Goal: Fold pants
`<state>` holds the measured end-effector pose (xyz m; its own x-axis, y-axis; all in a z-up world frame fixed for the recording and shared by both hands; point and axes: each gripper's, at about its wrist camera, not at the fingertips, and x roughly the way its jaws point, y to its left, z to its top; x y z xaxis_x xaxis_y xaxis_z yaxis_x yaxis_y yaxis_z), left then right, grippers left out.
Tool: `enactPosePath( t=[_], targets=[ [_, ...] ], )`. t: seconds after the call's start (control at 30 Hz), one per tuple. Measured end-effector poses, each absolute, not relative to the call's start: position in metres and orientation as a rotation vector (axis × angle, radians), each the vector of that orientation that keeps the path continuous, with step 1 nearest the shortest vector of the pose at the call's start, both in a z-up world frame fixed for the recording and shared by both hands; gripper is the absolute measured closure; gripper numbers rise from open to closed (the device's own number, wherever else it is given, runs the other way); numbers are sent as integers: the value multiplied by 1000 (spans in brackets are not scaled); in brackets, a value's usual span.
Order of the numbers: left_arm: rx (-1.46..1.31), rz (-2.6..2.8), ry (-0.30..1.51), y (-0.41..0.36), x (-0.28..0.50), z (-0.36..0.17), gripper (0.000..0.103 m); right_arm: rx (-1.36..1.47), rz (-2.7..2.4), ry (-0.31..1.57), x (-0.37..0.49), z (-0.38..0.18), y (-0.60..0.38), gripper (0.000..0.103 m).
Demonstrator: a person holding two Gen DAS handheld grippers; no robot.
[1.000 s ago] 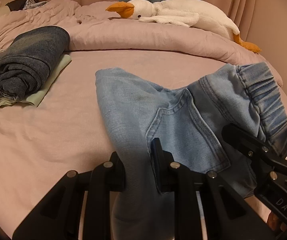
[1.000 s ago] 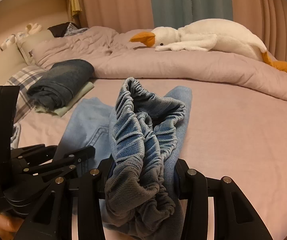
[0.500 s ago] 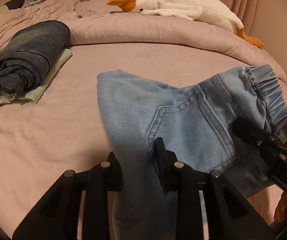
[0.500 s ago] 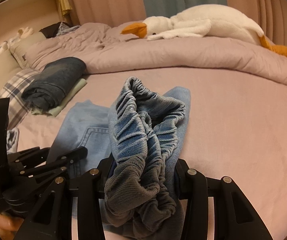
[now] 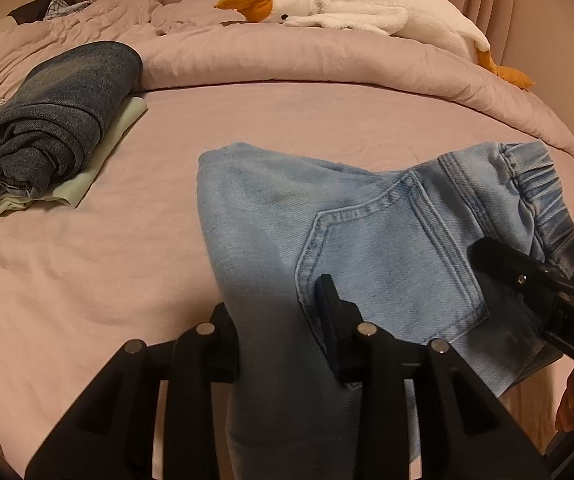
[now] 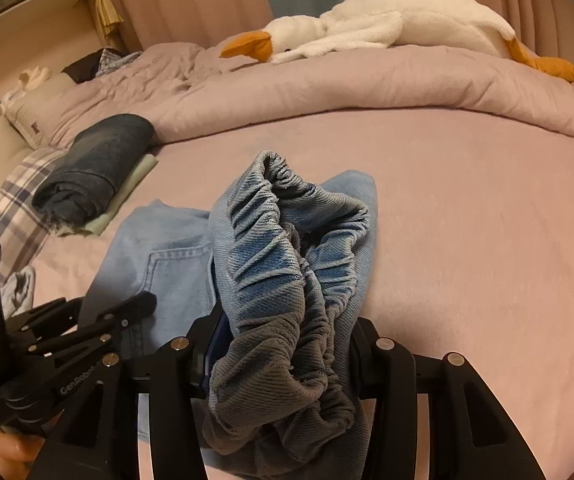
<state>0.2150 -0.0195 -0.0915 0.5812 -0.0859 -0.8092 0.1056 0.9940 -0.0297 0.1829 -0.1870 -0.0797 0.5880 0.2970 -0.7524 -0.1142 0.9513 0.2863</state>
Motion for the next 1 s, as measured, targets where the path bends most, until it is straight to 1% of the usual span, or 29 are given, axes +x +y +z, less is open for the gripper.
enactPosePath(
  t=[0.17, 0.3, 0.47, 0.77, 1.0],
  targets=[
    [19, -108, 945, -19, 215, -92, 67, 220, 239, 922, 184, -82, -188, 54],
    [27, -97, 944, -19, 215, -94, 63, 231, 218, 939, 186, -87, -191, 46],
    [34, -51, 942, -12, 216, -96, 42, 249, 183, 956, 186, -92, -196, 35],
    [19, -58, 949, -6, 210, -91, 41, 303, 180, 976, 184, -90, -204, 34],
    [27, -50, 942, -1, 199, -87, 42, 285, 180, 945, 174, -78, -208, 34]
  ],
)
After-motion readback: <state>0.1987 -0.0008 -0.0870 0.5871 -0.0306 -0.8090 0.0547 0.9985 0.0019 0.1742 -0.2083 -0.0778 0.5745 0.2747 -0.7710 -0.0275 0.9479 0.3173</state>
